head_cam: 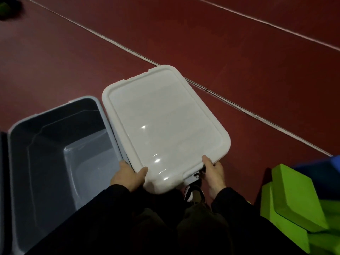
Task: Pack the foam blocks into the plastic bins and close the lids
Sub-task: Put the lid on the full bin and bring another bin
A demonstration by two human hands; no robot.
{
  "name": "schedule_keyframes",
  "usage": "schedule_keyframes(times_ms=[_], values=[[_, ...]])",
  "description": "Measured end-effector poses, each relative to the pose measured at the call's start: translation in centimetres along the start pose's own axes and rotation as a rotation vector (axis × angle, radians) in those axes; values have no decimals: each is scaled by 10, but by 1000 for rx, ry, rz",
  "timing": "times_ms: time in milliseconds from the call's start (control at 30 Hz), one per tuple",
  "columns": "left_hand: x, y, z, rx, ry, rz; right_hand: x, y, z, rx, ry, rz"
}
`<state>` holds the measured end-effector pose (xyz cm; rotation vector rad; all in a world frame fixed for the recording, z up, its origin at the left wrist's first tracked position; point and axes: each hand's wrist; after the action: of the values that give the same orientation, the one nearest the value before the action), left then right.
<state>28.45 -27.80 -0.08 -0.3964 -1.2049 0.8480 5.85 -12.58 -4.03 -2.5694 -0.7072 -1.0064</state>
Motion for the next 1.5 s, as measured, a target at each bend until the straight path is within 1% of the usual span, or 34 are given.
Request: schedule_keyframes(times_ms=[100, 167, 233, 300, 400, 467, 533, 600, 667, 733, 767, 800, 833, 867, 900, 933, 967, 1000, 1033, 1067, 1100, 1133, 1167, 1233, 1267, 1300, 1367, 1433, 1500], values=[[0, 4, -7, -14, -15, 69, 0, 5, 4, 38, 39, -55], [0, 4, -9, -69, 33, 77, -1, 12, 8, 81, 80, -86], [2, 1, -9, -64, 76, 99, -3, 17, 10, 61, 80, -79], [9, 2, -8, -2, 96, 106, -7, 17, 13, -23, 41, -26], [18, 11, -16, 37, 128, 151, -5, 18, 20, -203, 40, -13], [19, 13, -16, 31, 126, 146, -8, 18, 22, -280, 58, -5], [13, 12, -15, 78, 81, 97, -9, 17, 16, -308, 57, -14], [11, 9, -8, 151, 4, 4, -9, 11, 2, -313, 28, -24], [13, 6, 3, 264, -58, -157, -7, -3, -18, -307, -33, -24], [16, 8, 14, 548, -126, -429, -9, -23, -40, -283, -105, -14], [21, 12, 22, 649, -139, -564, -14, -36, -51, -263, -142, 2], [27, 18, 31, 667, -125, -676, -22, -53, -60, -233, -170, 21], [33, 24, 37, 562, -70, -760, -31, -70, -67, -185, -186, 45], [37, 29, 44, 392, 17, -803, -41, -89, -71, -134, -189, 71], [37, 32, 50, 178, 161, -773, -52, -109, -70, -77, -184, 99], [34, 34, 55, -27, 327, -637, -61, -126, -66, -8, -166, 121], [27, 31, 59, -137, 454, -409, -67, -139, -59, 81, -149, 140], [19, 21, 66, -125, 524, -149, -72, -148, -52, 167, -139, 164], [7, 11, 72, -68, 562, 77, -78, -153, -43, 224, -137, 185], [-8, 0, 79, -16, 608, 250, -81, -153, -36, 247, -130, 204], [-30, -10, 84, -18, 662, 341, -82, -152, -32, 247, -128, 222], [-54, -20, 89, -98, 689, 364, -81, -148, -29, 249, -127, 249], [-78, -28, 95, -189, 666, 352, -77, -142, -28, 240, -130, 281], [-127, -41, 104, -284, 515, 263, -71, -134, -22, 208, -134, 292], [-145, -44, 106, -293, 473, 221, -67, -130, -16, 203, -136, 287], [-155, -45, 107, -298, 471, 203, -62, -127, -8, 202, -142, 287], [-164, -43, 104, -266, 502, 248, -58, -129, 15, 217, -145, 273], [-157, -46, 103, -201, 529, 304, -51, -129, 27, 192, -170, 224], [-149, -52, 105, -179, 513, 286, -42, -127, 25, 185, -221, 184]])
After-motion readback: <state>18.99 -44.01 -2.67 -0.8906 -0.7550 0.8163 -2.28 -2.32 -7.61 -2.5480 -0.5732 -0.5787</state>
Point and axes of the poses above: each hand's wrist, its own x-axis away from the middle knuckle, its own y-axis out of the palm, z = x × y, and after that the axes turned 4 degrees about x, right-handed
